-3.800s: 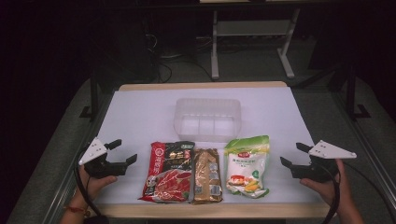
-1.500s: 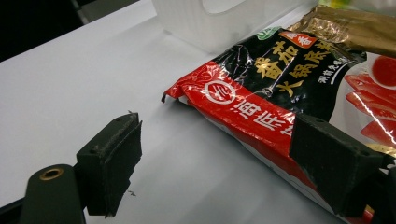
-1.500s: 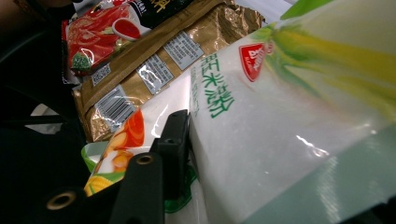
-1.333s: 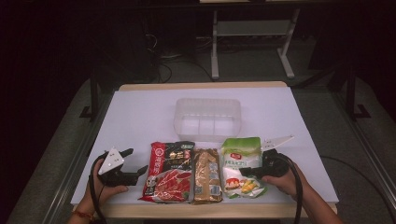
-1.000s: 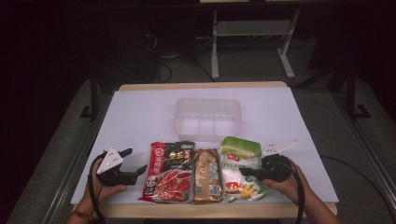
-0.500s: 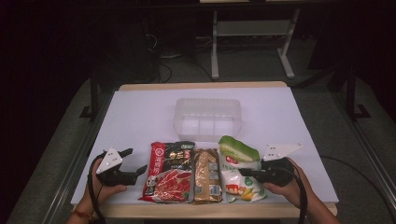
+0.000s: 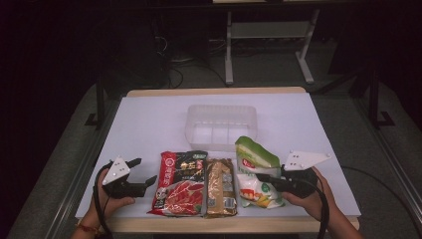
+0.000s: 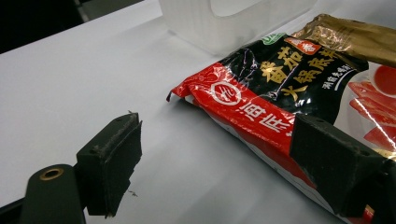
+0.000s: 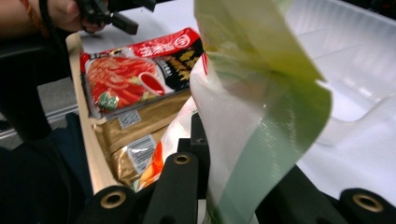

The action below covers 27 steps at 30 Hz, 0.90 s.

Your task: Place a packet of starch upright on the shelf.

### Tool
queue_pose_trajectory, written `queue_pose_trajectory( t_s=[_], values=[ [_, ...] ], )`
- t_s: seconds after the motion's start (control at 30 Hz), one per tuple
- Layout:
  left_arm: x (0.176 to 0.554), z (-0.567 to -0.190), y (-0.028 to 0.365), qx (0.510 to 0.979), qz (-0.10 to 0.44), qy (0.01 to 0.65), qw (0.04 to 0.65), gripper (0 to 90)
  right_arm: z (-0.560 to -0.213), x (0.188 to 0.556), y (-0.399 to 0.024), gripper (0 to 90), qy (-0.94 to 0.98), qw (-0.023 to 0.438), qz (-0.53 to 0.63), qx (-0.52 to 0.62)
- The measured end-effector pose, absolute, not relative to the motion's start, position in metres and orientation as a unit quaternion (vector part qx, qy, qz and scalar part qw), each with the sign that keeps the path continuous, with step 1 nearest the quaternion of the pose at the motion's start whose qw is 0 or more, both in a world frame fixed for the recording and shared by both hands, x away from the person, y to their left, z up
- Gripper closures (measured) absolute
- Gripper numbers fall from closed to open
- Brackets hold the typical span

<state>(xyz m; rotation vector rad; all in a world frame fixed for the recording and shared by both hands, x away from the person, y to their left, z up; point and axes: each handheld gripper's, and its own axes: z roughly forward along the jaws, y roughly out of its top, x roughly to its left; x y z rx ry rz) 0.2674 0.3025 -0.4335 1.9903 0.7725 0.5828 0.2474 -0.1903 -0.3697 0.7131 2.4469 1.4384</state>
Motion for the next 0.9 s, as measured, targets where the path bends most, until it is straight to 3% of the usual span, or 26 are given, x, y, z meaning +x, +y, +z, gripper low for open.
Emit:
queue_pose_trajectory(
  t_s=[0.5,0.9],
  values=[
    [0.268,-0.434,0.302,0.803,0.232,0.315,0.451,16.4,-0.351,0.255,-0.189,81.5,0.799,0.197,0.506,0.259],
    [0.269,-0.435,0.302,0.803,0.228,0.316,0.451,16.4,-0.343,0.276,-0.179,81.7,0.785,0.234,0.505,0.270]
  ],
)
